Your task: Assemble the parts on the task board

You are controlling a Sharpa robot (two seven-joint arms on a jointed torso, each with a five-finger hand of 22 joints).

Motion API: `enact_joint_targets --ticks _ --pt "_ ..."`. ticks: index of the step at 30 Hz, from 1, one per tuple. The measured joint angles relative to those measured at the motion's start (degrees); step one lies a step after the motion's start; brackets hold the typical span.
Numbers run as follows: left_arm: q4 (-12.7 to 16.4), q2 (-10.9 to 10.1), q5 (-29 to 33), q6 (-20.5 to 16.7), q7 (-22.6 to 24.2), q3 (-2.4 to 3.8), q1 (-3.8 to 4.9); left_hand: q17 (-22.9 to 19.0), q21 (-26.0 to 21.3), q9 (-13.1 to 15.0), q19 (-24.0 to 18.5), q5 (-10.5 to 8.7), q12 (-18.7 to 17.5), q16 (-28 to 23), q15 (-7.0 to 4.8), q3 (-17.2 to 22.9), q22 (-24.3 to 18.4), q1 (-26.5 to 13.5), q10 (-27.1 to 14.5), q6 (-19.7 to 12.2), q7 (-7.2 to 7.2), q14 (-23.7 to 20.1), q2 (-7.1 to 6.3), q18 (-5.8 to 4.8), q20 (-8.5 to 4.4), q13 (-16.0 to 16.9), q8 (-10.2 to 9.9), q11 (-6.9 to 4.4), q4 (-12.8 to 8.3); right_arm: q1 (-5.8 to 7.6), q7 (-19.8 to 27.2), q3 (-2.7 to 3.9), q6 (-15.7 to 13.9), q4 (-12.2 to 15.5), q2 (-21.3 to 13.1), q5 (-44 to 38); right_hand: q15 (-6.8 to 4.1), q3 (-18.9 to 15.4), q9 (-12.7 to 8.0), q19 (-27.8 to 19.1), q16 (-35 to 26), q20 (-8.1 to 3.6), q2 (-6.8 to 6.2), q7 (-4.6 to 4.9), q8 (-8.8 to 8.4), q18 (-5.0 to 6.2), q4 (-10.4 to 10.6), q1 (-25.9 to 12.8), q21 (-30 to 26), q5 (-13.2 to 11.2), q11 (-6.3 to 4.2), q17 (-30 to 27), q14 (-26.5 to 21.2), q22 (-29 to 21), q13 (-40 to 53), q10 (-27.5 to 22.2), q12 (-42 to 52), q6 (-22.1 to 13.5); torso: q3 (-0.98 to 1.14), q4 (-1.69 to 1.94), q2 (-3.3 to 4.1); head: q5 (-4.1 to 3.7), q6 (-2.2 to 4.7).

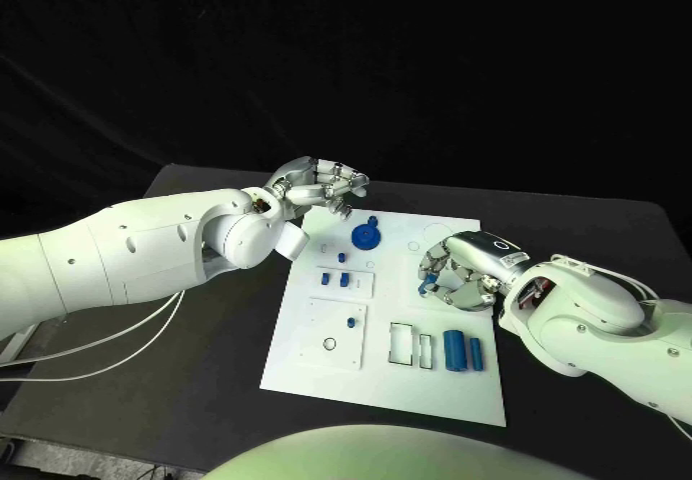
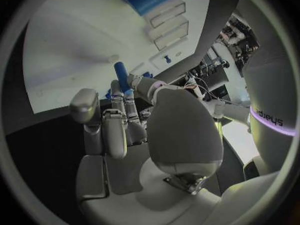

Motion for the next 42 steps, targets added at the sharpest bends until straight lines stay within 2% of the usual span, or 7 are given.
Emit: enact_joint_targets --ticks 4,7,11,14,27,36,42 --pt "0.0 0.0 0.0 0.1 0.0 0.0 0.0 0.0 0.0 0.0 0.0 0.0 0.0 0.0 0.0 0.0 0.0 0.0 0.0 0.0 0.0 0.0 0.0 0.0 0.0 0.0 0.0 0.0 0.0 0.81 0.0 0.32 -0.7 3.1 -1.2 0.2 0.0 0.0 1.4 0.0 0.0 0.0 0.0 -0.02 0.01 0.0 -0.2 0.0 0.0 0.0 0.0 0.0 0.0 0.0 0.0 0.0 0.0 0.0 -0.01 -0.01 0.0 0.04 0.09" --pt "-0.1 0.0 0.0 0.1 0.0 0.0 0.0 0.0 0.0 0.1 0.0 -0.23 0.0 0.0 0.0 0.0 0.0 -0.2 0.0 0.0 0.0 0.0 -0.19 0.0 0.0 0.0 0.0 0.0 0.0 1.21 0.0 0.44 -1.1 5.2 -1.2 0.4 0.0 0.0 1.6 0.0 0.0 0.0 0.16 -0.02 0.01 0.0 -0.2 0.3 0.0 -0.1 0.0 0.0 0.0 0.0 0.0 0.0 0.0 0.0 -0.04 -0.04 -0.02 0.21 0.13" --pt "-0.4 0.2 0.0 0.1 0.0 0.0 -0.01 0.0 0.0 0.1 0.0 -0.23 0.0 0.0 0.0 0.0 0.0 -0.2 0.0 0.0 0.0 0.0 -0.23 0.0 0.0 0.0 0.0 0.0 0.0 1.26 0.1 0.46 -1.1 6.7 0.7 0.7 0.0 0.0 2.8 0.0 0.0 0.0 0.16 -0.11 0.01 0.0 -0.2 0.3 0.0 -0.1 0.0 0.0 0.0 0.0 0.0 0.0 -0.1 -0.1 -0.04 -0.09 -0.08 0.35 0.16" --pt "-0.5 0.3 0.0 0.1 0.0 0.0 -0.01 0.0 0.0 0.1 0.0 -0.23 0.0 0.0 0.0 0.0 0.0 -0.2 0.0 0.0 0.0 0.0 -0.23 0.0 0.0 0.0 0.0 0.0 0.0 0.75 0.2 0.55 -1.1 7.0 2.9 0.8 0.0 0.0 3.3 0.0 0.0 0.0 0.17 -0.12 0.01 0.0 -0.2 0.3 0.0 -0.2 0.0 0.0 0.0 0.0 0.0 0.0 -0.2 -0.1 -0.04 -0.07 -0.12 0.18 0.26" --pt "-1.9 2.2 0.0 0.5 0.0 -0.05 -0.01 -0.1 -0.4 0.1 0.0 -0.5 0.0 0.0 0.0 0.0 0.0 -0.2 0.0 0.0 0.0 0.0 -0.23 0.0 0.0 0.0 0.0 0.0 0.0 -3.43 1.3 0.46 -1.1 4.6 12.7 -0.7 0.01 0.2 4.0 0.0 0.0 0.01 0.24 0.24 -0.01 0.0 -0.4 0.4 0.0 0.4 0.0 0.0 0.0 0.2 0.0 0.0 -0.6 -0.6 -0.08 0.03 -0.12 0.35 0.75" --pt "-2.0 2.9 -0.1 0.9 0.0 -0.11 -0.01 -0.1 -0.4 0.1 0.0 -0.5 0.0 0.0 0.0 0.0 0.0 -0.2 0.0 0.0 0.0 0.0 -0.23 0.0 0.0 0.0 0.0 0.0 0.0 -5.12 1.9 -0.06 -0.2 1.4 15.0 -1.4 0.01 0.4 4.0 0.0 0.0 0.01 0.31 0.25 -0.04 0.0 -0.6 0.5 0.0 0.4 0.01 0.0 0.0 0.2 0.8 0.0 -0.8 -0.7 -0.12 -0.01 -0.05 1.04 0.43" --pt "-2.0 2.9 -0.1 1.0 0.0 -0.13 -0.01 -0.1 -0.4 0.1 0.0 -0.5 0.0 0.0 0.0 0.0 0.0 -0.2 0.0 0.0 0.0 0.0 -0.23 0.0 0.0 0.0 0.0 0.0 0.0 -6.12 2.0 -0.26 0.5 0.0 15.8 -1.6 0.01 0.4 4.1 0.0 0.0 0.01 0.31 0.24 -0.06 0.0 -0.6 0.5 0.0 0.6 0.01 0.0 0.0 0.3 1.2 0.0 -0.9 -0.7 -0.02 -0.08 0.03 1.51 0.16"
